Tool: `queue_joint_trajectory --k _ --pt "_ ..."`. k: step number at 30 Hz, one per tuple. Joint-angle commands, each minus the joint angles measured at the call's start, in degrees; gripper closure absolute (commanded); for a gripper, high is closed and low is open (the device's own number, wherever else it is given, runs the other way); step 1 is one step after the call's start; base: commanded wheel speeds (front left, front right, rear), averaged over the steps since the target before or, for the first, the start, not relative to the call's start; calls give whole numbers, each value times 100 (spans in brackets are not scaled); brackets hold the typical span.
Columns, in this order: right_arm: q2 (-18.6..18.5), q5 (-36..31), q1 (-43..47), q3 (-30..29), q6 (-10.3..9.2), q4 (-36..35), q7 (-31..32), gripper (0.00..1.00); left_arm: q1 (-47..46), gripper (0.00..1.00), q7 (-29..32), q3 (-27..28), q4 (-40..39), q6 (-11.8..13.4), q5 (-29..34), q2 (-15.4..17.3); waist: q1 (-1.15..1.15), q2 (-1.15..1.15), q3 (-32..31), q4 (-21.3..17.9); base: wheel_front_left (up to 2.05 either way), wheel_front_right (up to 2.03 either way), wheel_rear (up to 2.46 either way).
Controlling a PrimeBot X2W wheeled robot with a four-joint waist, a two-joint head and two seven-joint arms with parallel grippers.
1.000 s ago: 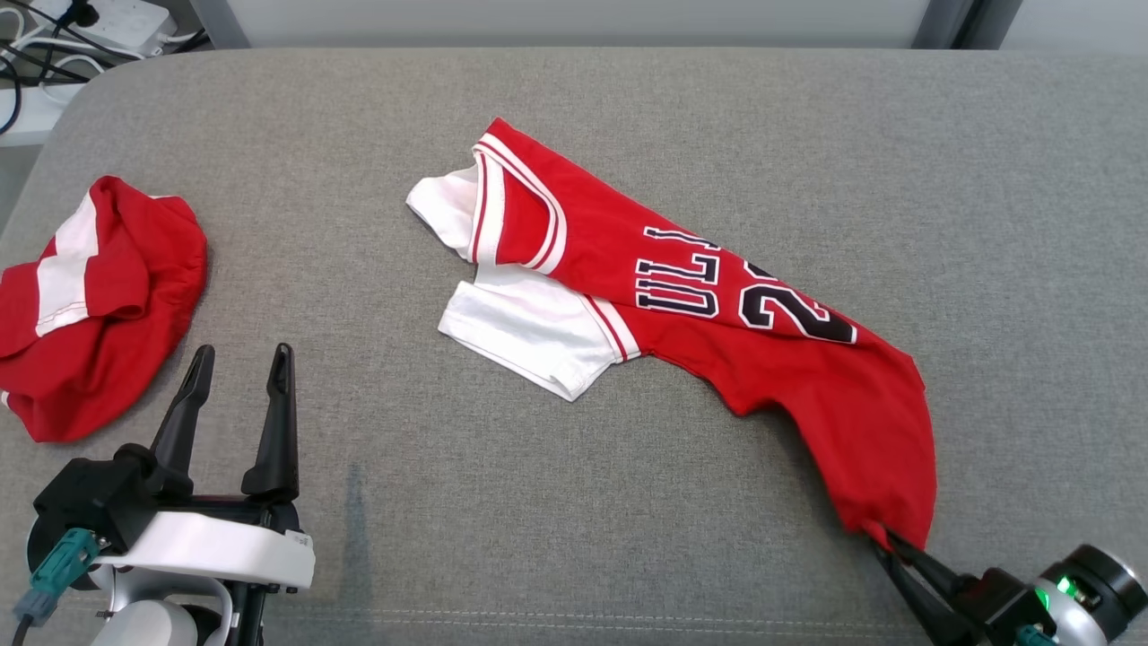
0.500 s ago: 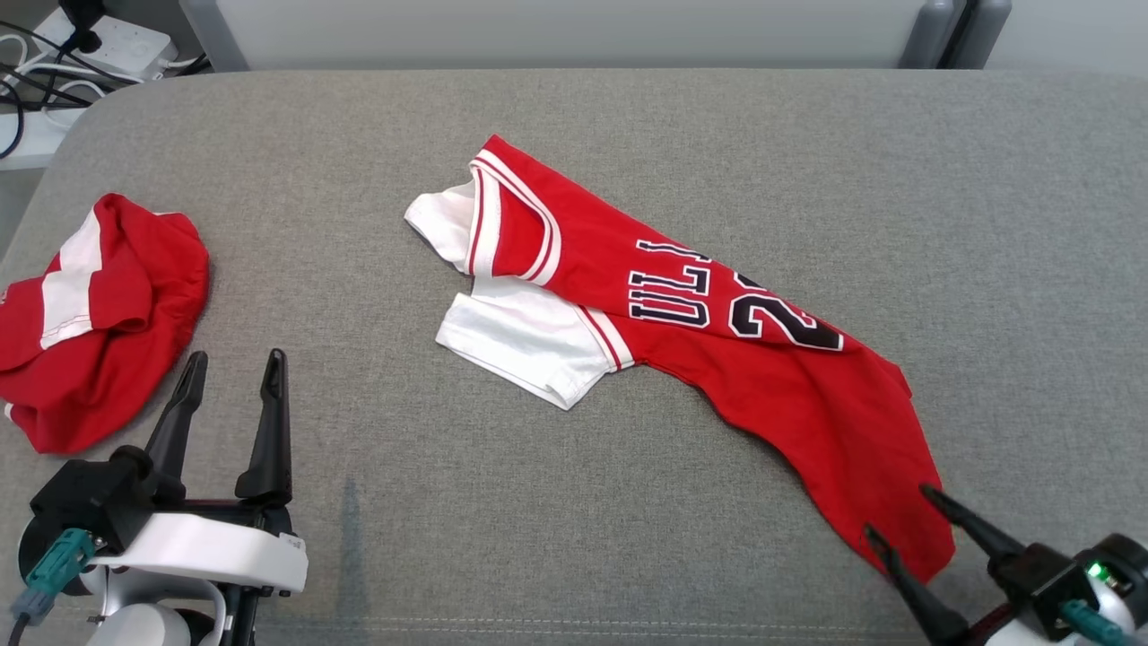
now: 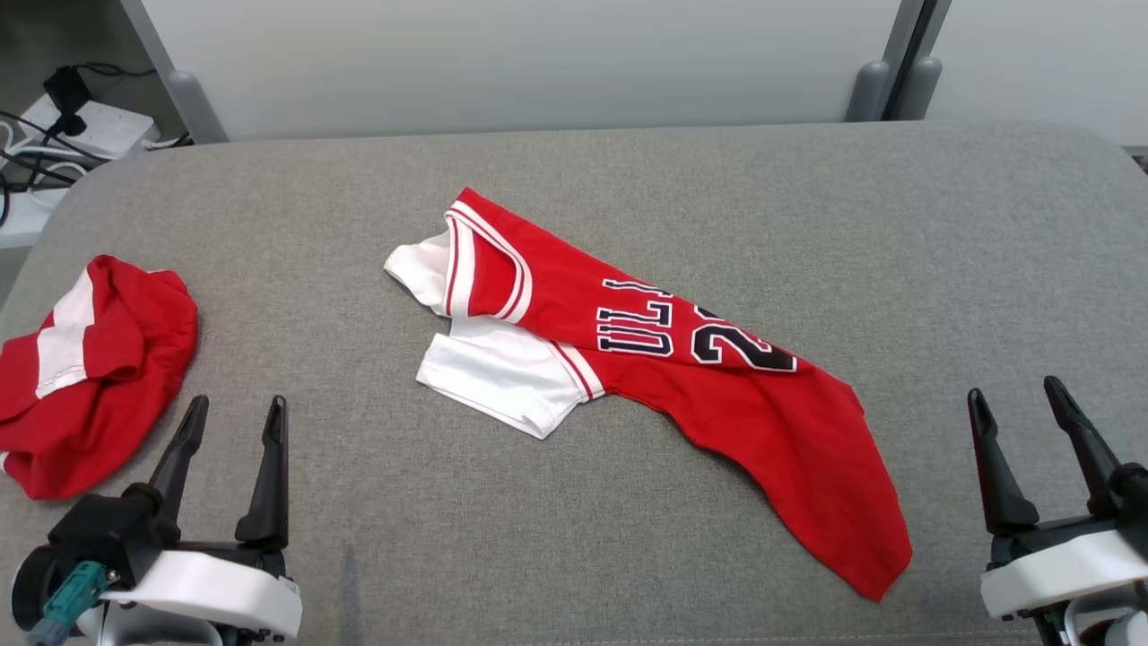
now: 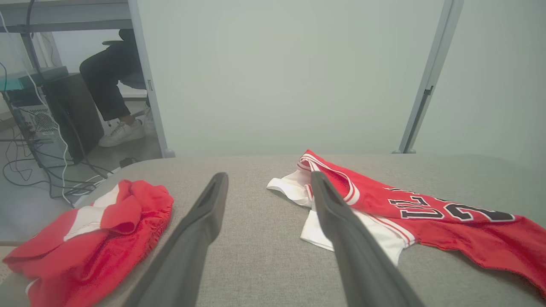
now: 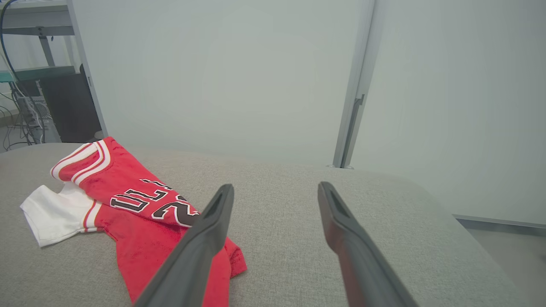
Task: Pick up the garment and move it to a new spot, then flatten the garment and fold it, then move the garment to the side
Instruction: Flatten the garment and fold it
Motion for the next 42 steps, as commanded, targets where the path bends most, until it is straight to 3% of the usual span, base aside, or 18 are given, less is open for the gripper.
queue_joint_trajectory --k 1,13,25,35,42 --pt "-9 -52 -124 98 18 -57 26 0 -66 0 8 202 -104 49 79 177 0 0 -152 -10 0 0 0" --pt "419 -63 497 400 18 231 100 0 264 0 -123 55 -45 76 112 74 0 0 -448 60 0 0 0" --pt "733 -268 1211 519 18 -97 130 0 377 0 -199 101 21 102 55 45 0 0 -514 54 0 0 0" --pt "816 -358 1214 523 18 -276 154 0 355 0 -179 102 50 113 8 59 0 0 -492 -14 0 0 0" --pt "881 -259 1189 424 18 -226 349 0 61 0 136 -235 149 -132 -38 -17 0 0 -331 -94 0 0 0"
